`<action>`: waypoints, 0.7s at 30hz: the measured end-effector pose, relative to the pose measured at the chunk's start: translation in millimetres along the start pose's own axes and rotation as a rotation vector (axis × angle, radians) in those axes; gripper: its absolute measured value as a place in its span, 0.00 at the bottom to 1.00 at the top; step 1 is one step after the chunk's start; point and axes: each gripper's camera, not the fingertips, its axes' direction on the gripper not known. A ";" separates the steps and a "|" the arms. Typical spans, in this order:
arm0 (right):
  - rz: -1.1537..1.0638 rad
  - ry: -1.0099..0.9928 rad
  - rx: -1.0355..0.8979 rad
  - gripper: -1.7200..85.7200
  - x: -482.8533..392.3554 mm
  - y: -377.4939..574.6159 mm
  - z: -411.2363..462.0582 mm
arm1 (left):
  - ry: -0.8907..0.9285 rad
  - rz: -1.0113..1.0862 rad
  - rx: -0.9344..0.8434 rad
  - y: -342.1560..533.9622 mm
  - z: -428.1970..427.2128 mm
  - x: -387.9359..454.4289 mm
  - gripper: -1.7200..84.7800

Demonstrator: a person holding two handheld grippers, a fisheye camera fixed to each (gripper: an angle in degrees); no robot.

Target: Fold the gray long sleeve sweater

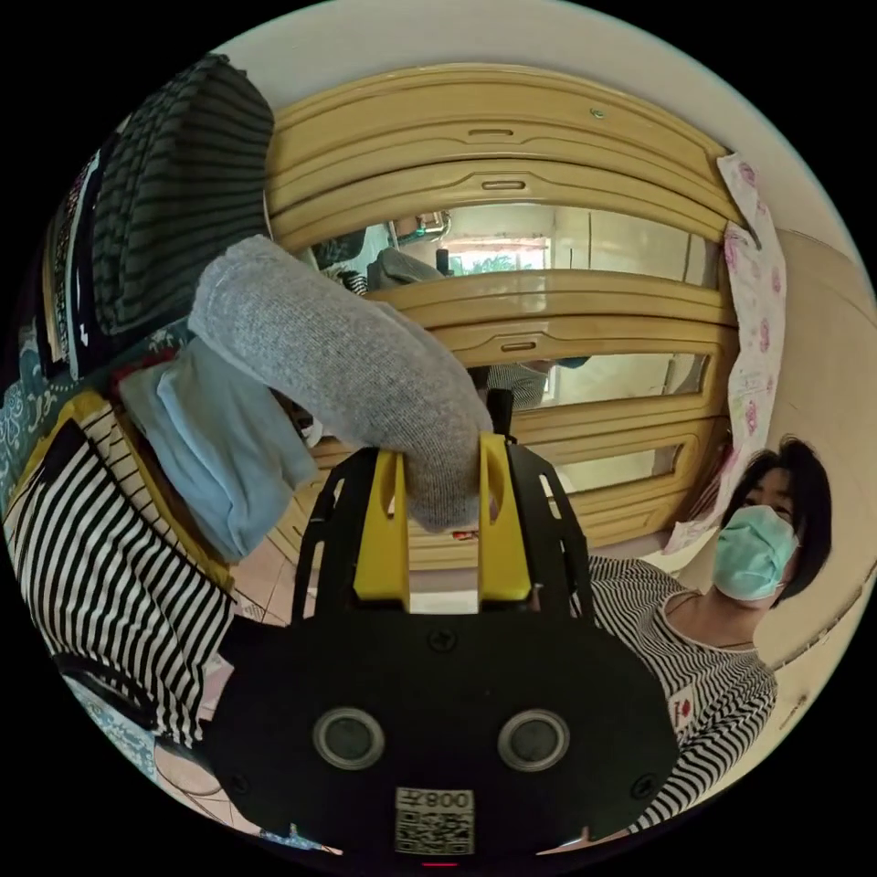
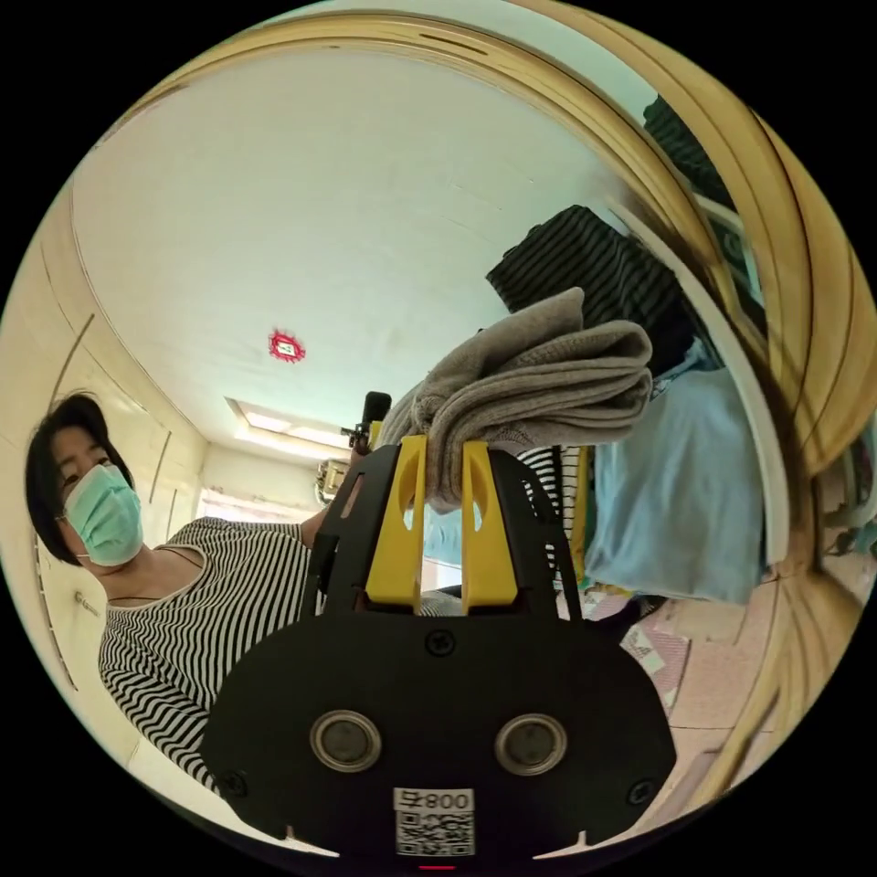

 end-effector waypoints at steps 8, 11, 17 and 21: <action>0.181 0.375 -0.365 0.10 151.6 -59.9 37.9 | -0.167 -0.426 0.014 -0.2 132.4 -97.9 0.17; 0.276 0.431 -0.528 0.10 201.1 -50.6 70.7 | -0.228 -0.484 -0.073 6.0 167.3 -100.7 0.17; 0.287 0.469 -0.484 0.10 192.3 -62.9 53.2 | -0.217 -0.515 -0.095 -8.3 194.8 -82.9 0.17; 0.258 0.560 -0.399 0.05 160.5 -71.4 35.0 | -0.249 -0.476 -0.147 -21.7 210.5 -63.5 0.18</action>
